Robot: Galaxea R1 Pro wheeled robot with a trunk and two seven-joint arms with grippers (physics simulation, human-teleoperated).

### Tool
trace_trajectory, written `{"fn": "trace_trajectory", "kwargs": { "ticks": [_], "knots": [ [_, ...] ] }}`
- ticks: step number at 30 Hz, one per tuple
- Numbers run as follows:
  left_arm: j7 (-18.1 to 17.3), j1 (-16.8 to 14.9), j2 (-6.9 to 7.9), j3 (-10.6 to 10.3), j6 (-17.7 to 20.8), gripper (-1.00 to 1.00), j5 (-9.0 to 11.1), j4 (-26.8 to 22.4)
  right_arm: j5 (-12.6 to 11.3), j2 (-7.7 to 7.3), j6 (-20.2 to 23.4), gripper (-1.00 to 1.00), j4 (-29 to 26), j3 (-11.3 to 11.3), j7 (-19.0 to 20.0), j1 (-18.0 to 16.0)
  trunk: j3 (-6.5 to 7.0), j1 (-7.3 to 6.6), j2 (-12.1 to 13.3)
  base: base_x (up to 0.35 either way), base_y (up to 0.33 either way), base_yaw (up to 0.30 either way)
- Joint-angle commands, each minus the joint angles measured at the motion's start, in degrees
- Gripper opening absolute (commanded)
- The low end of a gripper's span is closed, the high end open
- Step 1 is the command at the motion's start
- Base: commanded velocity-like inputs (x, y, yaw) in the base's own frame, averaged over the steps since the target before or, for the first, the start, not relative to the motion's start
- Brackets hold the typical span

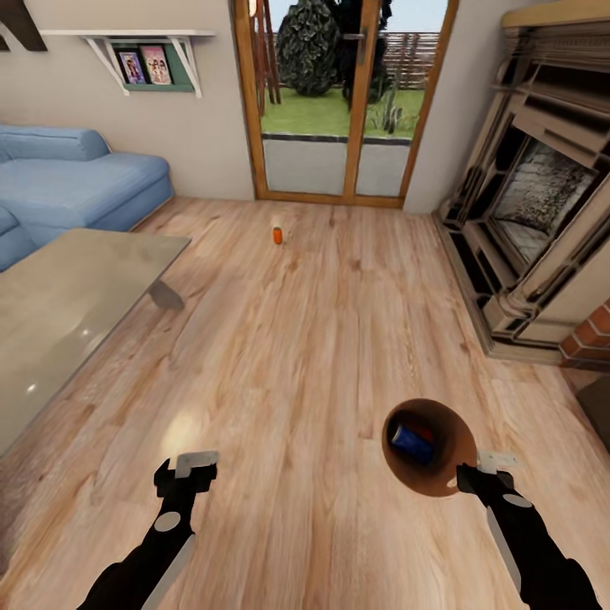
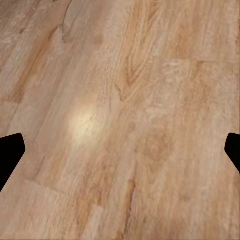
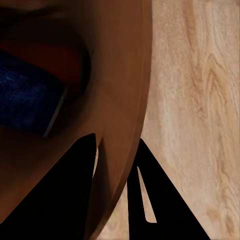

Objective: Put the three can of soda from the living room inside the tash can in the kitchen.

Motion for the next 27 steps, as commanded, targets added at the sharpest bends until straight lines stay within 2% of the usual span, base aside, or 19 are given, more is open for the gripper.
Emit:
{"fn": "trace_trajectory", "kwargs": {
  "ticks": [1,14,27],
  "knots": [
    [0.0,0.0,0.01,0.0,0.0,1.0,0.0,0.0,-0.1,0.0,0.0,-1.0,-0.1,0.0,0.2,0.0,0.01,0.0,0.0,0.212,0.0,0.137],
    [0.0,0.0,-0.01,0.0,0.0,1.0,0.0,0.0,-0.1,0.13,0.0,-1.0,0.1,0.1,0.3,0.0,0.01,0.0,0.0,0.229,-0.008,0.031],
    [0.0,0.0,-0.03,0.0,0.0,1.0,0.0,0.0,-0.1,0.25,0.0,-1.0,0.2,0.2,0.3,0.0,0.01,0.0,0.0,0.288,-0.127,0.0]
  ]
}}
